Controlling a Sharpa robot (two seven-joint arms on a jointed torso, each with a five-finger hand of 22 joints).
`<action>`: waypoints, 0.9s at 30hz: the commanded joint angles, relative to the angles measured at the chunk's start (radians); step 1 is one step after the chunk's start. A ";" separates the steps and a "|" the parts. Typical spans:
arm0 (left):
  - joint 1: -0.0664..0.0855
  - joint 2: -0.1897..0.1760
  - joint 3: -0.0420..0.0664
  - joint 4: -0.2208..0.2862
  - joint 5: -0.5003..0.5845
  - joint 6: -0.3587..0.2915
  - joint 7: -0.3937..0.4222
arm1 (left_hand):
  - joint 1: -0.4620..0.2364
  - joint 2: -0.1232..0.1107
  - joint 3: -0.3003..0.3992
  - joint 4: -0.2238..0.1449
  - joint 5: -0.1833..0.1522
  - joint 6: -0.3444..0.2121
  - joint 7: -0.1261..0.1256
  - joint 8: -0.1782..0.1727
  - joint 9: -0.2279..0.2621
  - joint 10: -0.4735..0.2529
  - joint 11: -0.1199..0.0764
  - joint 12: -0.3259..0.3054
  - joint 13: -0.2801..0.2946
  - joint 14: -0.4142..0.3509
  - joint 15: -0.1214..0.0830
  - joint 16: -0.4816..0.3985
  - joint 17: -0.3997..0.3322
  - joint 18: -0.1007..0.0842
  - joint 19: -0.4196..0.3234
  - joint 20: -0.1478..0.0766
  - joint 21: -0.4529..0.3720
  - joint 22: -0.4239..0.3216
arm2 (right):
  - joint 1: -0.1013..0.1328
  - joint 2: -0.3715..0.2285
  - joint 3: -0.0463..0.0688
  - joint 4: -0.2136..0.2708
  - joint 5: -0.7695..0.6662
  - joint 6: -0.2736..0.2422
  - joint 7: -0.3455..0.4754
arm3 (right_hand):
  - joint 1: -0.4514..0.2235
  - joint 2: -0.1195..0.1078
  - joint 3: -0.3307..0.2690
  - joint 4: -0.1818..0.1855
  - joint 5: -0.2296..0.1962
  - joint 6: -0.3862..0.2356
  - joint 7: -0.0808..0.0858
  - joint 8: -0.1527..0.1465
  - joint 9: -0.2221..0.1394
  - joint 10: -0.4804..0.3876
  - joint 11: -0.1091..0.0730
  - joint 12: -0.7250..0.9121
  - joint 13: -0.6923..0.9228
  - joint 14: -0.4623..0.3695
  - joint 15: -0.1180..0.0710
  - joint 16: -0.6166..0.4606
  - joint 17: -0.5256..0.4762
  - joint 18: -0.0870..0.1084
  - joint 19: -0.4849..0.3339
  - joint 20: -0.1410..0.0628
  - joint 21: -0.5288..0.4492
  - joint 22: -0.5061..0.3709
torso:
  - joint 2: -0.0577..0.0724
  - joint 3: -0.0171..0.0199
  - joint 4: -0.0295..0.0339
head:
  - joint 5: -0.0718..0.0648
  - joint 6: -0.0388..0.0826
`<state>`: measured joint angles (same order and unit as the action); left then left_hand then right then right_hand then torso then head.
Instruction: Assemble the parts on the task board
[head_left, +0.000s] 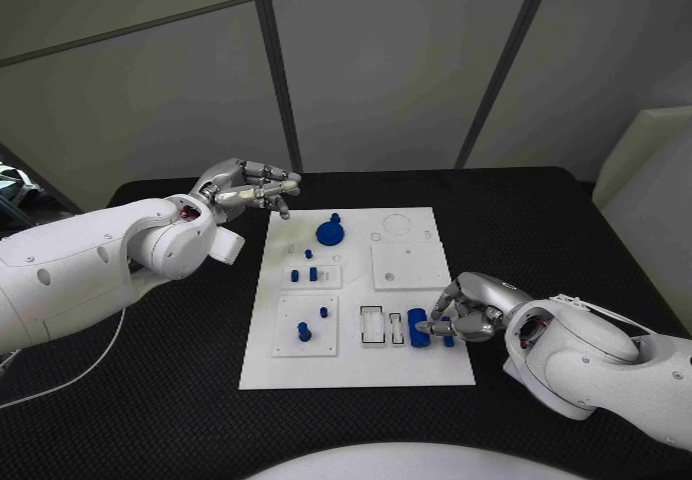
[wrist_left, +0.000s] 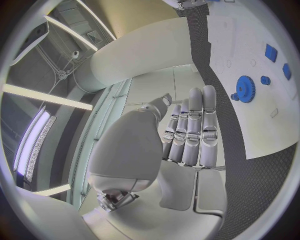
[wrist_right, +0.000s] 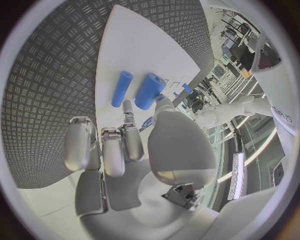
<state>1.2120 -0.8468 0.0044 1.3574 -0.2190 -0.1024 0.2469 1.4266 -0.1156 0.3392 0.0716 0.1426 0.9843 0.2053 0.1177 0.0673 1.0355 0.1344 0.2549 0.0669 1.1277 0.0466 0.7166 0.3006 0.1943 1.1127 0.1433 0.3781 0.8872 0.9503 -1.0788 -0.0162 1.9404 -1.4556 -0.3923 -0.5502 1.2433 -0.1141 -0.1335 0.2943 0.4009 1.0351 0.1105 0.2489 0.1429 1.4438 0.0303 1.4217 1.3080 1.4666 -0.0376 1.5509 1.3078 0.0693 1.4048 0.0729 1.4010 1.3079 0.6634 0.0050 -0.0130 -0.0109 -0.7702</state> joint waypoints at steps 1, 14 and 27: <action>0.001 -0.001 0.001 0.001 0.005 0.006 0.011 | 0.002 0.004 -0.006 0.000 -0.001 0.003 0.000 0.005 0.000 -0.006 -0.001 0.005 0.001 0.001 0.002 -0.006 -0.001 -0.012 -0.003 0.000 -0.006 -0.001 | -0.003 0.005 -0.001 -0.002 -0.019 -0.013 -0.005 | -0.012 0.000 -0.008 -0.002 0.006 -0.004 -0.004 0.005 0.003 0.007 -0.001 0.004 0.052 0.096 0.001 0.005 0.223 -0.011 0.006 0.002 0.006 0.015 | 0.000 -0.0007 -0.0004 | 0.001 -0.002; 0.000 -0.002 0.001 0.003 0.005 0.006 0.007 | 0.002 0.004 -0.006 0.000 -0.001 0.003 0.000 0.005 0.000 -0.006 -0.001 0.005 0.001 0.001 0.002 -0.006 -0.001 -0.012 -0.003 0.000 -0.006 -0.001 | -0.012 0.041 0.000 -0.009 -0.019 0.006 0.002 | -0.021 0.001 -0.017 -0.002 0.005 -0.002 -0.005 0.012 0.007 0.011 -0.003 0.010 0.062 0.096 0.000 0.005 0.225 -0.012 0.007 0.001 0.007 0.017 | 0.000 -0.0020 0.0005 | -0.001 -0.006; 0.000 -0.008 0.001 0.008 0.005 0.001 0.004 | -0.001 0.010 -0.007 0.004 -0.001 0.003 0.000 0.006 0.000 -0.008 -0.001 0.006 0.000 0.002 0.003 -0.007 -0.002 -0.012 -0.001 0.001 -0.008 -0.003 | -0.027 0.072 0.000 -0.027 -0.028 0.086 -0.012 | 0.021 0.010 -0.016 -0.011 0.002 -0.007 -0.007 0.023 0.016 0.010 -0.004 0.009 0.066 0.097 -0.002 0.006 0.226 -0.012 0.008 0.000 0.008 0.019 | 0.000 -0.0026 0.0021 | -0.003 -0.014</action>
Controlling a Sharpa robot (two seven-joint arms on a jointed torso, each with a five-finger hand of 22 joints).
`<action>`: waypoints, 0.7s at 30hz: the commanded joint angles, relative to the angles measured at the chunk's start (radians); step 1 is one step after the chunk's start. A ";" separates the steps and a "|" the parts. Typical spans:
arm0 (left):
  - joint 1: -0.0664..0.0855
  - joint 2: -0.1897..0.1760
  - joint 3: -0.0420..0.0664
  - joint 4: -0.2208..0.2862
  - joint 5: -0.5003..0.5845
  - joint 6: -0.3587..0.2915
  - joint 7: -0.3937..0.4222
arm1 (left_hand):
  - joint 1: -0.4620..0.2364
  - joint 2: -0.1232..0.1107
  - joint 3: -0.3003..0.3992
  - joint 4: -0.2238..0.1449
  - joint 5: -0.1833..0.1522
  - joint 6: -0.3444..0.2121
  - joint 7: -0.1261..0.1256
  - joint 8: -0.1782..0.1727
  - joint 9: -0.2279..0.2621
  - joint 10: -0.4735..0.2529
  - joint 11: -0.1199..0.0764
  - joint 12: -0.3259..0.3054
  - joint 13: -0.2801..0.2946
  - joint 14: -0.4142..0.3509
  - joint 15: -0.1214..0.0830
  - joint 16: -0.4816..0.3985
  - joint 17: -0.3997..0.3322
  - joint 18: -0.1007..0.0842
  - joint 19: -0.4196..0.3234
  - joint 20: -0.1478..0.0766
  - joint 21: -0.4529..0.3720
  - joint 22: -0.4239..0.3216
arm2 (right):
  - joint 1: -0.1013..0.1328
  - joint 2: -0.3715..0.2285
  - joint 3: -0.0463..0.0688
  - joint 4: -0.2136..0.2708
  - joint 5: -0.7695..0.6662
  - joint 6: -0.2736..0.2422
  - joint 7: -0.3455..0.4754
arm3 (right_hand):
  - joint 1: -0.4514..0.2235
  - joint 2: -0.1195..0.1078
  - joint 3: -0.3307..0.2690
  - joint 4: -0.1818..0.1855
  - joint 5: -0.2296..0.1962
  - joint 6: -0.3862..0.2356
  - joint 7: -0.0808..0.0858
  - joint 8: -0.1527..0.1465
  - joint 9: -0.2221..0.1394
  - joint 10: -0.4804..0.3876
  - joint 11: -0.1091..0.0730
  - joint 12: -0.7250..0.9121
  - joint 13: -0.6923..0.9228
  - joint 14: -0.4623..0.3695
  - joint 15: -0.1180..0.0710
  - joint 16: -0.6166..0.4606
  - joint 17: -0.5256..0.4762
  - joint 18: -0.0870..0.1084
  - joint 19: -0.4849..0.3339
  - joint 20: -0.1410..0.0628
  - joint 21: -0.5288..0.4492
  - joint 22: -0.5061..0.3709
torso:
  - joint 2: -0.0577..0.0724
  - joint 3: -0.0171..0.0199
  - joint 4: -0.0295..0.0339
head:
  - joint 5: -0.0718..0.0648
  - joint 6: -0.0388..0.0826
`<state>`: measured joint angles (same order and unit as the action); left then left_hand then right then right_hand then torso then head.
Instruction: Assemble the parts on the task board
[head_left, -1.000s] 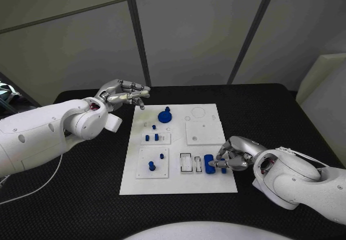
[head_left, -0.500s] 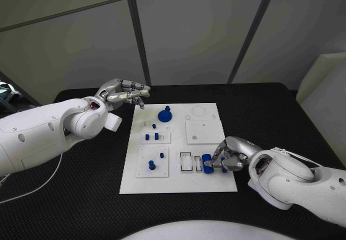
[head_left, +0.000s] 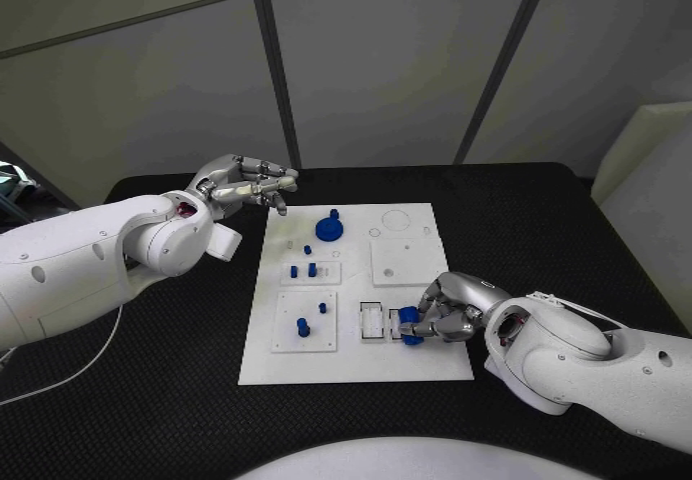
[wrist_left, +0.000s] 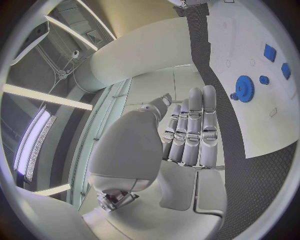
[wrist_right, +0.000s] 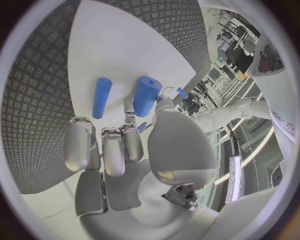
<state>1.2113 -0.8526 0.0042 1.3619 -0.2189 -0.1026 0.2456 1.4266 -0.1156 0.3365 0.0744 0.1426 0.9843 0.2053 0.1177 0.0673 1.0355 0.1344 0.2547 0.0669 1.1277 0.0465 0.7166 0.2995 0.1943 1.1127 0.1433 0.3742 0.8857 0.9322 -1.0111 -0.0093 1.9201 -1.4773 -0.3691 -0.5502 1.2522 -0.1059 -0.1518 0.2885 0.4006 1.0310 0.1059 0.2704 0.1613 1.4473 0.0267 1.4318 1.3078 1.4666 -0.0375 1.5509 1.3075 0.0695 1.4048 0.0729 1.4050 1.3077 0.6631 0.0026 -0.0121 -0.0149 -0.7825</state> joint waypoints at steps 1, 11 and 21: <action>0.001 -0.002 0.001 0.004 0.005 0.001 0.005 | -0.001 0.010 -0.004 0.001 -0.001 0.003 0.000 0.006 0.000 -0.007 -0.001 0.006 0.000 0.002 0.003 -0.007 -0.001 -0.012 -0.001 0.001 -0.004 -0.002 | -0.009 0.005 -0.007 -0.008 -0.007 0.062 -0.015 | 0.013 0.003 0.002 -0.005 0.002 -0.002 -0.002 0.002 -0.002 0.006 0.000 0.000 0.067 0.097 -0.002 0.006 0.226 -0.012 0.008 0.000 0.004 0.019 | -0.001 0.0000 0.0003 | 0.002 -0.002; 0.001 -0.002 0.001 0.004 0.005 0.002 0.003 | -0.001 0.010 -0.004 0.001 -0.001 0.003 0.000 0.006 0.000 -0.007 -0.001 0.006 0.000 0.002 0.003 -0.007 -0.001 -0.012 -0.001 0.001 -0.004 -0.002 | -0.010 0.008 -0.007 -0.009 0.014 0.021 -0.045 | 0.026 0.020 -0.004 -0.003 0.037 0.006 -0.007 0.017 0.009 0.008 -0.004 0.000 0.072 0.097 -0.005 0.006 0.228 -0.012 0.008 -0.003 0.004 0.020 | -0.002 0.0006 -0.0021 | 0.004 -0.001; 0.001 0.000 0.001 0.001 0.005 0.004 0.000 | -0.002 0.012 -0.004 0.002 -0.001 0.002 0.000 0.006 0.000 -0.008 -0.001 0.006 0.000 0.003 0.003 -0.007 -0.002 -0.012 -0.001 0.001 -0.004 -0.003 | -0.010 -0.021 -0.007 0.026 0.136 -0.113 -0.015 | 0.066 0.045 -0.001 -0.009 0.117 0.018 -0.014 0.033 0.022 0.016 -0.011 0.005 0.086 0.098 -0.011 0.008 0.232 -0.015 0.018 -0.008 0.013 0.035 | -0.002 -0.0001 -0.0023 | 0.003 0.004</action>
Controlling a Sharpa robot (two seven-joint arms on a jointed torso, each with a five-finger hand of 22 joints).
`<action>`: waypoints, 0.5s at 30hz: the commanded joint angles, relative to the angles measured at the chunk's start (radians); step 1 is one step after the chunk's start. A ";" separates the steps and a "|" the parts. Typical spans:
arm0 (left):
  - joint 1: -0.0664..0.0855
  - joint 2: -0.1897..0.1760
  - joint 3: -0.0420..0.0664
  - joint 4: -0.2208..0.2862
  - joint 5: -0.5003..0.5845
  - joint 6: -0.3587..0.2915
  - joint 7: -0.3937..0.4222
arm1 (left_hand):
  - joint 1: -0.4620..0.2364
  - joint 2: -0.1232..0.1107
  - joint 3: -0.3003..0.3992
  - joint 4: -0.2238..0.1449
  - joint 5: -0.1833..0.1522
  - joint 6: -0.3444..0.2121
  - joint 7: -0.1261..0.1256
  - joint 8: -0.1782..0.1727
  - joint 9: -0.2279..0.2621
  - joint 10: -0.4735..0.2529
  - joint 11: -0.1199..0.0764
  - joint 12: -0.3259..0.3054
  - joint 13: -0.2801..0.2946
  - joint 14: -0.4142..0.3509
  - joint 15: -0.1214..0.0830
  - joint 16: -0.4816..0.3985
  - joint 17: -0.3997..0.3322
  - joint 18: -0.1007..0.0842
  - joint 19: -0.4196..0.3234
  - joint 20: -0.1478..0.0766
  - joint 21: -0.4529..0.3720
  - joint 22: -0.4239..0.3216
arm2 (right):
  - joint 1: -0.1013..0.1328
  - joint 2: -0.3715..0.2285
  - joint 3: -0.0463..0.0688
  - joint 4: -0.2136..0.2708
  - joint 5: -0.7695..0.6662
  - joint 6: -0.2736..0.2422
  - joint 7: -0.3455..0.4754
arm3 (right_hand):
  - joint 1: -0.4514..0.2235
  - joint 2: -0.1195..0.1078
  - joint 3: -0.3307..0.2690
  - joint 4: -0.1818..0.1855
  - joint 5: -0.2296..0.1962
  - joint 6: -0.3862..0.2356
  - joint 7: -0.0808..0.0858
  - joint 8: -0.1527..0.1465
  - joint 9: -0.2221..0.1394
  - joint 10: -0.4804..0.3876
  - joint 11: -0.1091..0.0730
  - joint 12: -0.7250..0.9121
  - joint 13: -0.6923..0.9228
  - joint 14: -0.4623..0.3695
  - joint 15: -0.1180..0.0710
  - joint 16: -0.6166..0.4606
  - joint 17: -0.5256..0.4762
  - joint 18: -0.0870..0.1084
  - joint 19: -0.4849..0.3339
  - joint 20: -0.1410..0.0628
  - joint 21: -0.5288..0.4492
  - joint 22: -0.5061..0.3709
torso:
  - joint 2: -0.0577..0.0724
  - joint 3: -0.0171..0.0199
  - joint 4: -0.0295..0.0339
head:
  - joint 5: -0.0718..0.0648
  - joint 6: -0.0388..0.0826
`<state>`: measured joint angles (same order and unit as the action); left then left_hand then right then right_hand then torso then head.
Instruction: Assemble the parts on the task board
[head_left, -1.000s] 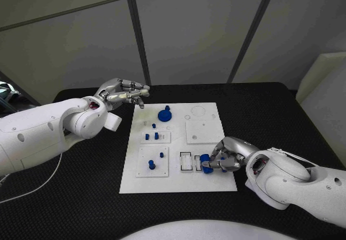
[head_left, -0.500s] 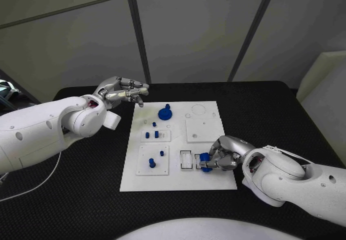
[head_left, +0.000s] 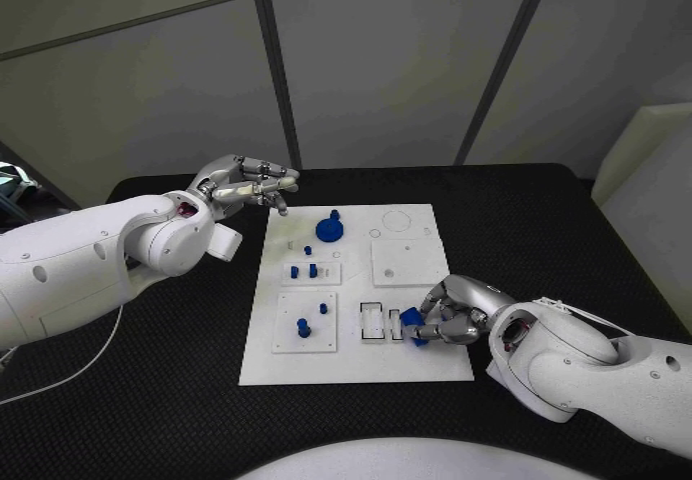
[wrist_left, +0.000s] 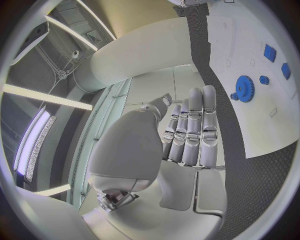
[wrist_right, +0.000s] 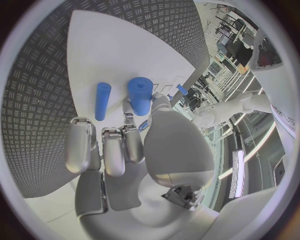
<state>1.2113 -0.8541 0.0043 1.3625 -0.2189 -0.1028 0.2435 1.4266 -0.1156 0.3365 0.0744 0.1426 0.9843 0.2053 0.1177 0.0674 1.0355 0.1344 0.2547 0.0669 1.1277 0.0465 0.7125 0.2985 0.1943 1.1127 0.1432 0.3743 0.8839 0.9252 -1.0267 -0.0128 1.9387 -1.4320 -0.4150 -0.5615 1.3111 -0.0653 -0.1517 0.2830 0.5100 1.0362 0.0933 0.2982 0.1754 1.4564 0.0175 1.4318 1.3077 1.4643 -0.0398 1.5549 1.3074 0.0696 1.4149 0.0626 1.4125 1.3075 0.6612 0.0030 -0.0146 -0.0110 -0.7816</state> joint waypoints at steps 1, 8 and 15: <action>0.001 0.002 0.001 0.001 0.005 0.005 0.002 | -0.002 0.012 -0.004 0.002 -0.001 0.002 0.000 0.006 0.000 -0.008 -0.001 0.006 0.000 0.003 0.003 -0.003 -0.001 -0.012 -0.001 0.001 -0.004 -0.001 | -0.003 -0.008 -0.003 0.013 0.107 -0.085 0.004 | 0.007 0.007 -0.002 -0.003 0.011 0.017 -0.003 0.009 0.010 0.007 -0.003 0.004 0.086 0.100 -0.009 0.003 0.231 -0.015 0.008 0.002 0.006 0.035 | 0.000 -0.0006 0.0002 | -0.001 0.003; 0.001 0.003 0.001 0.000 0.005 0.008 -0.004 | -0.003 0.012 -0.004 0.003 -0.001 0.001 0.001 0.005 0.000 -0.010 -0.001 0.006 0.000 0.003 0.003 -0.003 -0.001 -0.012 -0.001 0.001 -0.005 -0.002 | -0.003 -0.021 -0.002 0.041 0.178 -0.174 0.043 | -0.001 0.014 -0.009 0.004 0.016 0.027 -0.008 0.017 0.018 0.005 -0.008 -0.002 0.081 0.098 -0.013 0.001 0.225 -0.018 0.016 -0.001 0.014 0.048 | 0.001 -0.0019 0.0017 | -0.002 0.009; 0.001 0.003 0.001 0.000 0.005 0.009 -0.005 | -0.003 0.012 -0.004 0.003 -0.001 0.001 0.001 0.005 0.000 -0.010 -0.001 0.006 0.000 0.003 0.003 -0.003 -0.001 -0.012 -0.001 0.001 -0.005 -0.002 | -0.002 -0.019 -0.002 0.051 0.204 -0.212 0.080 | -0.012 0.015 -0.016 0.006 0.012 0.024 -0.008 0.017 0.021 0.005 -0.008 -0.003 0.081 0.098 -0.014 0.001 0.225 -0.019 0.019 -0.003 0.017 0.051 | 0.001 -0.0017 0.0013 | 0.000 0.010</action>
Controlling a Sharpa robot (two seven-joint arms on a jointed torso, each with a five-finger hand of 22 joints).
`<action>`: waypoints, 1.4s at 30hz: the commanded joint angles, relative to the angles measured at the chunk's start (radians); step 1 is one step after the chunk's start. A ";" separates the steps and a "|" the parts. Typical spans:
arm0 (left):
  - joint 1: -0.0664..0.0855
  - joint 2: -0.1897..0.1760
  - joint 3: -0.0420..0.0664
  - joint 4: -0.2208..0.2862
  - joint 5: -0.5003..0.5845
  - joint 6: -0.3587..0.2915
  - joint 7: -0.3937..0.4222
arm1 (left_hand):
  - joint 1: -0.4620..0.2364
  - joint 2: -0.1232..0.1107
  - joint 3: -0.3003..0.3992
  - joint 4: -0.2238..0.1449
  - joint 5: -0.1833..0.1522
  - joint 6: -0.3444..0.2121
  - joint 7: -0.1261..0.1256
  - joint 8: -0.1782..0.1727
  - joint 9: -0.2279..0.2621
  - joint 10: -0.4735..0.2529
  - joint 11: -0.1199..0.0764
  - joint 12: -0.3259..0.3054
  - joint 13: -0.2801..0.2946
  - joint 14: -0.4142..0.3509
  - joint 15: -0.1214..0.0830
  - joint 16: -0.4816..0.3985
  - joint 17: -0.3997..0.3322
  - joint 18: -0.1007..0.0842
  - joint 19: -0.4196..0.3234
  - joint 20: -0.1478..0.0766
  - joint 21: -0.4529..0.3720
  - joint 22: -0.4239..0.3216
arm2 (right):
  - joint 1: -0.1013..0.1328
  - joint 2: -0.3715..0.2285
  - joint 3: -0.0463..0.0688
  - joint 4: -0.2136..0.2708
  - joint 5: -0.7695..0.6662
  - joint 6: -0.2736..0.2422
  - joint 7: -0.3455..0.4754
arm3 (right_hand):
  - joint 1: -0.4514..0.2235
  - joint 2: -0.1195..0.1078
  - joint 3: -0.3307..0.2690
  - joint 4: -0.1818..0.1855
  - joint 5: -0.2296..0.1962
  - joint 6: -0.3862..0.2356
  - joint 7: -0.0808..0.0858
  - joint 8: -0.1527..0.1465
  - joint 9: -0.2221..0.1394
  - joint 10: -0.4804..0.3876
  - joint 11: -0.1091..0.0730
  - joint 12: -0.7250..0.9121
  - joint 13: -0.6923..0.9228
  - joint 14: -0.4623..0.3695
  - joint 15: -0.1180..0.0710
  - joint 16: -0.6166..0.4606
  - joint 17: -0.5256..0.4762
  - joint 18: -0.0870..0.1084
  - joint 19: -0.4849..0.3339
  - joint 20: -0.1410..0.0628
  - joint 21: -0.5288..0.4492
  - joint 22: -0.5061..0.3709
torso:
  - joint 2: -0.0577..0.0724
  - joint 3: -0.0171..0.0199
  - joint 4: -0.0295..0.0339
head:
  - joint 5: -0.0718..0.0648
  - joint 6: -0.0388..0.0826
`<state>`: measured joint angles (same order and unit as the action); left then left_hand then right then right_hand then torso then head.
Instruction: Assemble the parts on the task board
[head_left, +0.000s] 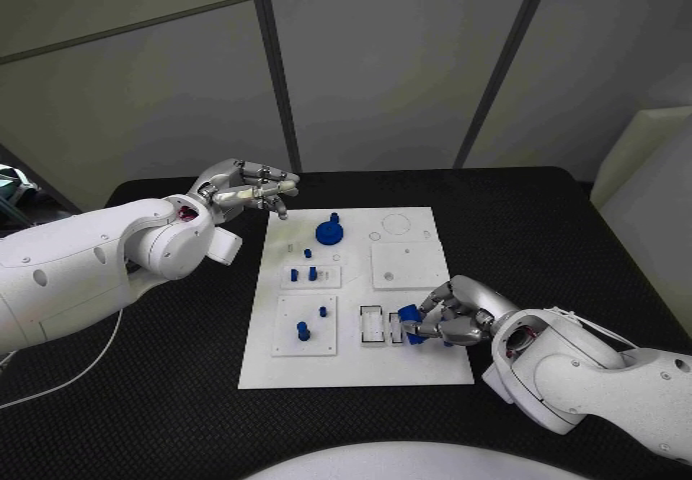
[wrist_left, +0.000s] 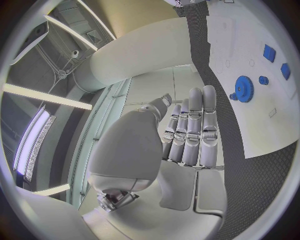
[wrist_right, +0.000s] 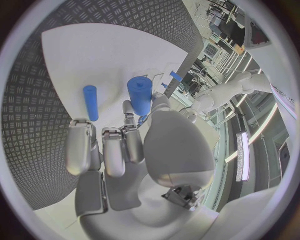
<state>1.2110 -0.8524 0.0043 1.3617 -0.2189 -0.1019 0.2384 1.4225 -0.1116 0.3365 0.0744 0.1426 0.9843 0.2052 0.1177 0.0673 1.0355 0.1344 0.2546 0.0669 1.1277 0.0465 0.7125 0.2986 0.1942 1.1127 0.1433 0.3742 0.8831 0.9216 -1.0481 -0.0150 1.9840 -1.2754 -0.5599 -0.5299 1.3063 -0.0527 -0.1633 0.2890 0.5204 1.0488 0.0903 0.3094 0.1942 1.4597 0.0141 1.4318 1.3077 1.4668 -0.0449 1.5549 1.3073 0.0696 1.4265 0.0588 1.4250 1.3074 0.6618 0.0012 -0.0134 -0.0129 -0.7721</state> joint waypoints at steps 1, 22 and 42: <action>0.001 0.001 0.001 0.001 0.005 0.009 -0.001 | 0.001 0.008 -0.004 0.003 -0.001 0.001 0.001 0.005 0.000 -0.010 -0.001 0.006 0.000 0.003 0.003 -0.003 -0.002 -0.012 -0.001 0.001 -0.005 -0.001 | 0.002 0.005 0.001 0.007 0.049 -0.072 0.055 | -0.009 0.003 -0.005 0.001 0.002 0.012 -0.005 0.006 0.002 0.002 -0.005 -0.002 0.082 0.096 -0.009 0.001 0.226 -0.019 0.008 0.001 0.005 0.052 | 0.000 0.0002 0.0005 | 0.003 0.000; 0.001 0.005 0.001 0.005 0.005 0.013 -0.003 | -0.001 0.008 -0.006 0.005 -0.001 -0.002 0.001 0.004 -0.001 -0.012 0.000 0.006 0.000 0.003 0.004 -0.004 -0.003 -0.013 -0.001 0.001 -0.006 -0.003 | 0.002 0.122 0.002 -0.058 -0.076 0.069 -0.043 | -0.087 0.044 -0.051 0.002 -0.114 0.031 -0.023 0.040 0.050 -0.006 -0.019 -0.029 0.065 0.094 -0.021 -0.003 0.217 -0.019 0.008 -0.010 0.003 0.053 | 0.000 -0.0002 0.0019 | 0.011 0.002; 0.001 -0.005 0.001 0.011 0.005 0.009 -0.007 | -0.002 0.008 -0.007 0.005 -0.001 -0.003 0.002 0.004 -0.001 -0.014 0.000 0.007 0.000 0.003 0.004 -0.005 -0.003 -0.013 0.000 0.002 -0.007 -0.004 | 0.002 0.159 0.002 -0.076 -0.199 0.044 -0.090 | -0.275 -0.023 -0.044 0.007 -0.461 0.005 -0.024 0.065 0.125 -0.015 -0.020 -0.062 0.051 0.091 -0.022 -0.011 0.200 -0.018 0.005 -0.012 -0.004 0.049 | 0.000 -0.0002 0.0022 | 0.019 0.010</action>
<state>1.2111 -0.8566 0.0041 1.3696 -0.2189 -0.0985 0.2312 1.4226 -0.1116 0.3339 0.0770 0.1426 0.9843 0.2052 0.1177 0.0673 1.0283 0.1343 0.2546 0.0669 1.1277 0.0466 0.7125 0.2963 0.1944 1.1127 0.1432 0.3742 0.8800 0.9225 -0.8894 -0.0135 1.9071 -1.4322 -0.5108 -0.6068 1.0443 -0.0711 -0.2121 0.2955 0.0646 1.0586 0.0662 0.3714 0.3168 1.4505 -0.0022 1.3748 1.3076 1.4668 -0.0593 1.5500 1.3079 0.0697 1.4335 0.0519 1.4249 1.3074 0.6620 0.0012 -0.0108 0.0045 -0.7637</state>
